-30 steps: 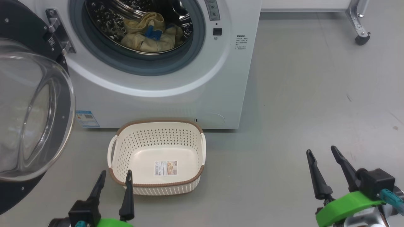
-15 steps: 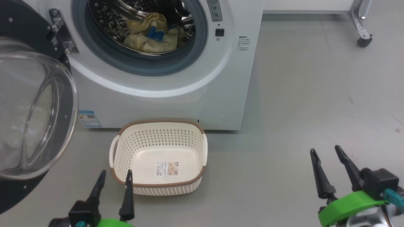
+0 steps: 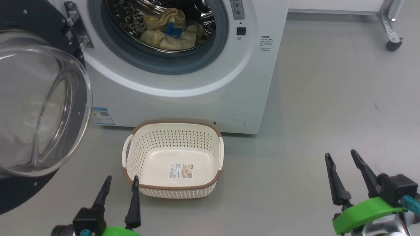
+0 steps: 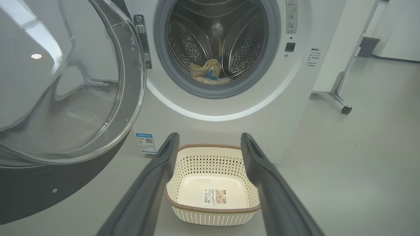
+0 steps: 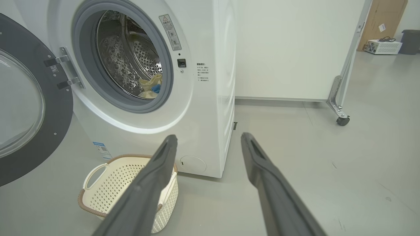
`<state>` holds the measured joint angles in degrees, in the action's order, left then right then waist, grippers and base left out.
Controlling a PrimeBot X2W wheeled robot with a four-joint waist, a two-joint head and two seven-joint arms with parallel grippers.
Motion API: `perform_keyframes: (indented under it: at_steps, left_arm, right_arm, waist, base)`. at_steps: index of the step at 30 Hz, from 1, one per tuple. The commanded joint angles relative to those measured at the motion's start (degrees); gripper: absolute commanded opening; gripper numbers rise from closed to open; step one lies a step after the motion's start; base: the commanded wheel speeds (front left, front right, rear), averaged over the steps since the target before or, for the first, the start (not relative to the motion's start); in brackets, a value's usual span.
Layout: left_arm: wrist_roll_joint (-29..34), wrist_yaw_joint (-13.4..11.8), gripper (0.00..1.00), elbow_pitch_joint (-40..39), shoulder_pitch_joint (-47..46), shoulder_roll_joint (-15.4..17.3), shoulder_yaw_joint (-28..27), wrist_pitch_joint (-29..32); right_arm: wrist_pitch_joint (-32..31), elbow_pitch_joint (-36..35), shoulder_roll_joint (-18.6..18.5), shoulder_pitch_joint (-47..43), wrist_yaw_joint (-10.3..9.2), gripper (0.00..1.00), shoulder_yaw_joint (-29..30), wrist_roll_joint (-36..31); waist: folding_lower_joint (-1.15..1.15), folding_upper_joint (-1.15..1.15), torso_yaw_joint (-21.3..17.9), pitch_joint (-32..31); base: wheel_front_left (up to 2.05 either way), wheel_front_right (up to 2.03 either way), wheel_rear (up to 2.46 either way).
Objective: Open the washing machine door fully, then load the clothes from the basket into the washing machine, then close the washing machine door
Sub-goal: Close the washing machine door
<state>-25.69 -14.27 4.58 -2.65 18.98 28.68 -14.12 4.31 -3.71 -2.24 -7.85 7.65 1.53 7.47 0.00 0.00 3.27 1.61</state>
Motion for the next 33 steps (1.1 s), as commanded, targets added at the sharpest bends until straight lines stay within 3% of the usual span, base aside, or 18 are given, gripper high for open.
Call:
perform_keyframes:
  at_steps: [1,21,33]
  left_arm:
    - [0.7,-6.0,1.00,-1.5,-3.4,1.1,-2.3,-0.6]
    - [0.9,-7.6,1.00,-2.4,-4.1,0.8,-3.9,-0.7]
    - [1.2,-7.4,1.00,-2.8,-4.1,0.1,-4.5,-0.8]
  right_arm:
    - [0.2,-2.4,-0.6,1.6,-0.16,1.00,-0.9,-0.6]
    - [0.6,-2.1,-0.6,2.1,-0.16,1.00,-2.3,0.1]
    - [1.0,-1.1,-0.6,2.9,-0.16,1.00,-3.7,0.6]
  waist:
    - [0.00,0.00,1.3,0.2]
    - [0.00,0.00,15.9,0.6]
    - [0.00,0.00,19.6,0.6]
  base:
    - [0.00,0.00,0.00]
    - [0.00,0.00,0.00]
    - [0.00,0.00,0.00]
